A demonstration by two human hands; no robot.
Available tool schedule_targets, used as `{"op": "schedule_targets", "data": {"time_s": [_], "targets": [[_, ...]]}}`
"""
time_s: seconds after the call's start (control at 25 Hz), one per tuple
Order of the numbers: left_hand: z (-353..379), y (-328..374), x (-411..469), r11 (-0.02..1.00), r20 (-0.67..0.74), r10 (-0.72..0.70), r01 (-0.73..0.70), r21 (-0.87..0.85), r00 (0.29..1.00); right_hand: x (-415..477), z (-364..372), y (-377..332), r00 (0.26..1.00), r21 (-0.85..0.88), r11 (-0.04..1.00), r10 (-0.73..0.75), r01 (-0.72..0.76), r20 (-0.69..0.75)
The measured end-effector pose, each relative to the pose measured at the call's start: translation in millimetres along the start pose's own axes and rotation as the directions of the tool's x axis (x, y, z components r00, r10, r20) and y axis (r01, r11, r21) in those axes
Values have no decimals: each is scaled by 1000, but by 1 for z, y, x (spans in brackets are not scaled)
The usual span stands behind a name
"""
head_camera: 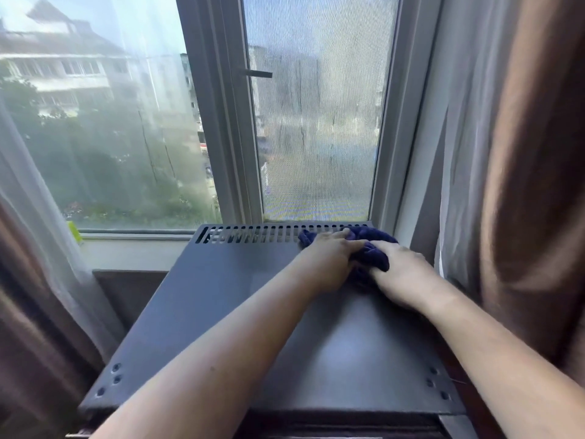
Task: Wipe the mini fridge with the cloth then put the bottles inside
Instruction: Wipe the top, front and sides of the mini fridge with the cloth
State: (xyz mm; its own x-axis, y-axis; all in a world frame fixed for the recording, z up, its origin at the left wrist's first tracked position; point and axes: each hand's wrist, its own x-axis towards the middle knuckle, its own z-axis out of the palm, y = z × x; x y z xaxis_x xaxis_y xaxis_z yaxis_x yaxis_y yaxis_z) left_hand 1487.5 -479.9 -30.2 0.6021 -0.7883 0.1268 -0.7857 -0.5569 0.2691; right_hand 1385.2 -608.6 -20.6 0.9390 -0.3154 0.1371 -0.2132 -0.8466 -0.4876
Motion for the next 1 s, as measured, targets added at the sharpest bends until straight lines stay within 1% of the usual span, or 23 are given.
{"op": "schedule_targets", "data": {"time_s": [0.2, 0.32, 0.4, 0.48, 0.56, 0.68, 0.76, 0.84, 1.0], "targets": [[2, 6, -17, 999, -38, 39, -39, 21, 998, -12, -3, -11, 998, -62, 998, 32, -29, 45], [-5, 3, -30, 997, -2, 71, -71, 7, 997, -20, -7, -24, 991, -91, 994, 69, -59, 116], [-17, -9, -44, 991, 19, 133, -133, 9, 991, -29, -6, -39, 987, -89, 995, 64, -51, 150], [-32, -29, -64, 979, 27, 203, -202, -29, 979, -38, 2, -61, 985, -68, 997, 36, -25, 169], [-45, -59, -89, 974, 30, 218, -215, -68, 976, -42, 22, -88, 988, -48, 999, -11, 19, 156], [-61, -104, -128, 980, -3, 176, -176, -98, 984, -41, 58, -134, 994, -6, 999, -42, 43, 104], [-68, -127, -147, 985, -21, 146, -147, -93, 989, -43, 78, -160, 997, -10, 999, -39, 40, 73], [-72, -139, -162, 990, -24, 122, -123, -65, 992, -51, 90, -177, 998, -23, 999, -25, 26, 53], [-72, -143, -192, 985, -24, 171, -171, -1, 985, -83, 102, -192, 1000, -4, 1000, -8, 8, 3]]}}
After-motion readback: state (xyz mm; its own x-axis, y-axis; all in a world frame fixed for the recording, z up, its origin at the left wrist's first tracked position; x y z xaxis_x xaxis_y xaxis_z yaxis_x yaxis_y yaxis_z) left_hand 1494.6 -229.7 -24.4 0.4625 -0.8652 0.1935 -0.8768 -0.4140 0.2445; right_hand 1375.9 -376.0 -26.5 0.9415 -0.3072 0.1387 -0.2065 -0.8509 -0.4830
